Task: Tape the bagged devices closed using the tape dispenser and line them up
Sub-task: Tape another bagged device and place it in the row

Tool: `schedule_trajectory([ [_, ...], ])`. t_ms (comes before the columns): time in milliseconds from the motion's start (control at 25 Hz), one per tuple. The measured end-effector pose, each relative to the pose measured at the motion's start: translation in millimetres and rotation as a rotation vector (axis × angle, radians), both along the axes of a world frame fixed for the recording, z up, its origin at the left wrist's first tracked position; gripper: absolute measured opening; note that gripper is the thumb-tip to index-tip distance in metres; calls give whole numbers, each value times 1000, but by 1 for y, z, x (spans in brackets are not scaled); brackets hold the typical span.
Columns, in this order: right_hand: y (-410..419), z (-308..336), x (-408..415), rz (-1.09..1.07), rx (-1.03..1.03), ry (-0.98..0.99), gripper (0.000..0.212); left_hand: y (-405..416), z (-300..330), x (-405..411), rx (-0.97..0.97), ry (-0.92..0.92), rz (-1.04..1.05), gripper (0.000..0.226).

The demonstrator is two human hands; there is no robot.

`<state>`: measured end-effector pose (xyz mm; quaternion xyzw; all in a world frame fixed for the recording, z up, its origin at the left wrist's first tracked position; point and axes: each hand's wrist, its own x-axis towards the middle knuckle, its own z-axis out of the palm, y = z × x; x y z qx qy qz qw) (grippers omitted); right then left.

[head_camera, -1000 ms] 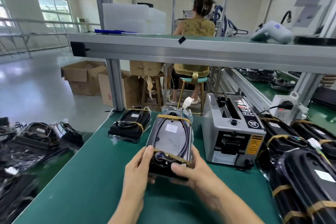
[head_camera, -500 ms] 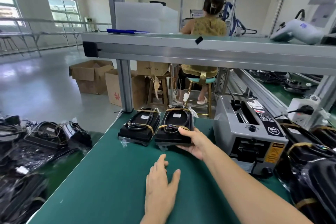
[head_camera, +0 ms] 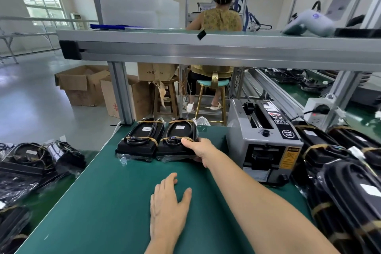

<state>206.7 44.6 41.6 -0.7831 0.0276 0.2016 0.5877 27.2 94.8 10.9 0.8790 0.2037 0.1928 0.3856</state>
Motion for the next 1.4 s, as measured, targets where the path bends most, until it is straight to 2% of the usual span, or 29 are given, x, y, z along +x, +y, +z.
schedule_trajectory([
  [200, -2, 23, -25, 78, -547, -314, 43, 3, -2, 2, 45, 33, -6, 45],
  [280, -4, 41, -58, 160, -654, -495, 45, 5, -2, 4, 56, 47, -19, 43],
  [360, -19, 56, -106, 294, -648, -700, 52, 9, -2, 7, 51, 68, -47, 38],
  [440, -53, 65, -159, 378, -635, -807, 59, 11, -3, 8, 46, 93, -52, 36],
  [520, -107, 70, -199, 226, -734, -1000, 61, 12, -8, 9, 63, 101, -54, 36],
  [600, -170, 77, -225, -98, -819, -1229, 59, 13, -12, 10, 71, 112, -53, 34],
  [680, -230, 85, -239, -350, -846, -1206, 58, 11, -11, 9, 98, 139, -53, 32],
  [760, -276, 87, -247, -452, -975, -1046, 64, 0, -5, 5, 119, 109, -52, 32],
  [840, -304, 80, -245, -358, -1144, -817, 78, -36, 9, -4, 48, -2, -124, 31],
  [920, -313, 70, -237, -177, -1291, -569, 96, -88, 26, -12, -108, -113, -311, 28],
  [1000, -319, 52, -232, -130, -1241, -557, 100, -142, 47, -12, -350, -95, -496, 23],
  [1040, -319, 47, -232, -117, -1187, -573, 103, -165, 56, -8, -486, -20, -563, 18],
  [1120, -321, 41, -231, -78, -1171, -634, 106, -200, 71, 7, -629, 188, -649, 32],
  [1160, -326, 34, -230, -125, -1151, -768, 103, -214, 74, 15, -677, 282, -673, 40],
  [1200, -328, 28, -228, -174, -1143, -874, 100, -226, 77, 23, -752, 355, -681, 44],
  [1280, -331, 20, -224, -201, -1124, -945, 97, -243, 81, 36, -939, 460, -652, 59],
  [1360, -334, 17, -221, -201, -1100, -987, 96, -254, 83, 46, -992, 493, -576, 74],
  [1400, -335, 15, -221, -199, -1096, -1001, 96, -256, 85, 47, -1000, 489, -549, 73],
])
